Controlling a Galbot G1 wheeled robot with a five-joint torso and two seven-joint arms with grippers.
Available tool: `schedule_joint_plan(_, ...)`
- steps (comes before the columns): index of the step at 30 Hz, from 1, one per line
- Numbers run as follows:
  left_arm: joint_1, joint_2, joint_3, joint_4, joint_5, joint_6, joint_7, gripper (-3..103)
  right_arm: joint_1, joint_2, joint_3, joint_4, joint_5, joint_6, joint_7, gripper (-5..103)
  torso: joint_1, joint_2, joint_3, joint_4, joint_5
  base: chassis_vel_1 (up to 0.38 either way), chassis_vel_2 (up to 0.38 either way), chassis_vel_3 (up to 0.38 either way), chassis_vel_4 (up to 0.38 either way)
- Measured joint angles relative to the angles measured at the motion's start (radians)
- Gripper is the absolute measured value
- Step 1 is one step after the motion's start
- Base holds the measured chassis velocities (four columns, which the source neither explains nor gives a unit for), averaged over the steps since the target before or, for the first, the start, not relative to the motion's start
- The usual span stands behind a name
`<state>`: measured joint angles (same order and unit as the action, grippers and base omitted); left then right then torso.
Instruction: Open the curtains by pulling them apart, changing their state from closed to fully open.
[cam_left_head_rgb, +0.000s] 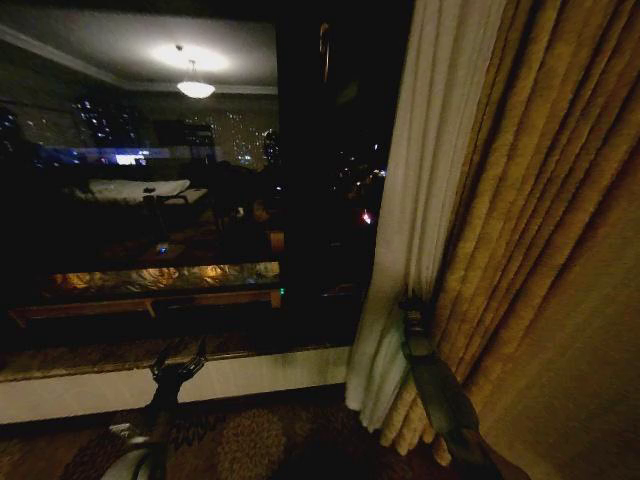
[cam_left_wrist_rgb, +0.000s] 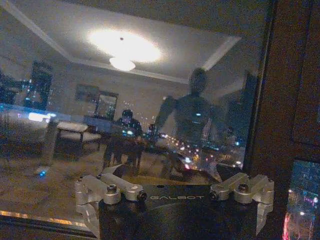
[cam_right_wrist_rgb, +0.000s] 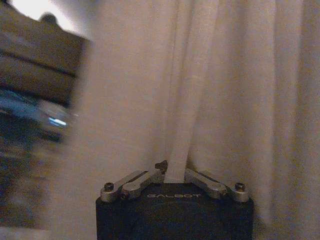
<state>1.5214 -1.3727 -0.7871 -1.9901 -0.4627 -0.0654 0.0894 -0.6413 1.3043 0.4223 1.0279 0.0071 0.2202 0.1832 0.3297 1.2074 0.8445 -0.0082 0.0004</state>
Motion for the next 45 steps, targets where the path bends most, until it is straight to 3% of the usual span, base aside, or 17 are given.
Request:
schedule_joint_plan(1, 0.000, 0.000, 0.000, 0.000, 0.000, 0.000, 0.000, 100, -0.027, -0.008, -0.040, 0.061, 0.074, -0.019, -0.039, -3, 0.000, 0.000, 0.000, 0.0002, -0.0002, 0.000, 0.000, 0.000, 0.000)
schedule_joint_plan(2, 0.000, 0.000, 0.000, 0.000, 0.000, 0.000, 0.000, 100, -0.027, -0.008, -0.040, 0.061, 0.074, -0.019, -0.039, -3, 0.000, 0.000, 0.000, 0.0002, -0.0002, 0.000, 0.000, 0.000, 0.000)
schedule_joint_plan(4, 0.000, 0.000, 0.000, 0.000, 0.000, 0.000, 0.000, 100, -0.084, -0.025, -0.090, 0.179, 0.183, -0.076, -0.130, 7, 0.000, 0.000, 0.000, 0.0003, -0.0003, 0.000, 0.000, 0.000, 0.000)
schedule_joint_plan(6, 0.000, 0.000, 0.000, 0.000, 0.000, 0.000, 0.000, 100, -0.137, -0.046, -0.130, 0.270, 0.259, -0.126, -0.173, 17, 0.000, 0.000, 0.000, 0.0003, -0.0005, 0.000, 0.000, 0.000, 0.000)
schedule_joint_plan(7, 0.000, 0.000, 0.000, 0.000, 0.000, 0.000, 0.000, 100, -0.173, -0.058, -0.151, 0.329, 0.298, -0.158, -0.182, 22, 0.000, 0.000, 0.000, 0.0001, -0.0002, 0.000, 0.000, 0.000, 0.000)
schedule_joint_plan(9, 0.000, 0.000, 0.000, 0.000, 0.000, 0.000, 0.000, 100, -0.205, -0.070, -0.164, 0.382, 0.326, -0.189, -0.188, 22, 0.000, 0.000, 0.000, 0.0002, -0.0004, 0.000, 0.000, 0.000, 0.000)
schedule_joint_plan(12, 0.000, 0.000, 0.000, 0.000, 0.000, 0.000, 0.000, 100, -0.284, -0.102, -0.177, 0.514, 0.407, -0.259, -0.204, 38, 0.000, 0.000, 0.000, 0.0000, -0.0004, 0.000, 0.000, 0.000, 0.000)
schedule_joint_plan(15, 0.000, 0.000, 0.000, 0.000, 0.000, 0.000, 0.000, 100, -0.313, -0.112, -0.175, 0.556, 0.423, -0.262, -0.204, 44, 0.000, 0.000, 0.000, 0.0001, -0.0005, 0.000, 0.000, 0.000, 0.000)
schedule_joint_plan(21, 0.000, 0.000, 0.000, 0.000, 0.000, 0.000, 0.000, 100, -0.349, -0.120, -0.151, 0.583, 0.423, -0.227, -0.220, 71, 0.000, 0.000, 0.000, 0.0001, -0.0005, 0.000, 0.000, 0.000, 0.000)
schedule_joint_plan(27, 0.000, 0.000, 0.000, 0.000, 0.000, 0.000, 0.000, 100, -0.352, -0.113, -0.142, 0.583, 0.403, -0.192, -0.219, 87, 0.000, 0.000, 0.000, 0.0002, -0.0004, 0.000, 0.000, 0.000, 0.000)
schedule_joint_plan(28, 0.000, 0.000, 0.000, 0.000, 0.000, 0.000, 0.000, 100, -0.352, -0.112, -0.141, 0.583, 0.401, -0.190, -0.219, 97, 0.000, 0.000, 0.000, 0.0002, -0.0005, 0.000, 0.000, 0.000, 0.000)
schedule_joint_plan(45, 0.000, 0.000, 0.000, 0.000, 0.000, 0.000, 0.000, 100, -0.349, -0.110, -0.140, 0.576, 0.397, -0.188, -0.217, 100, 0.000, 0.000, 0.000, 0.0001, -0.0005, 0.000, 0.000, 0.000, 0.000)
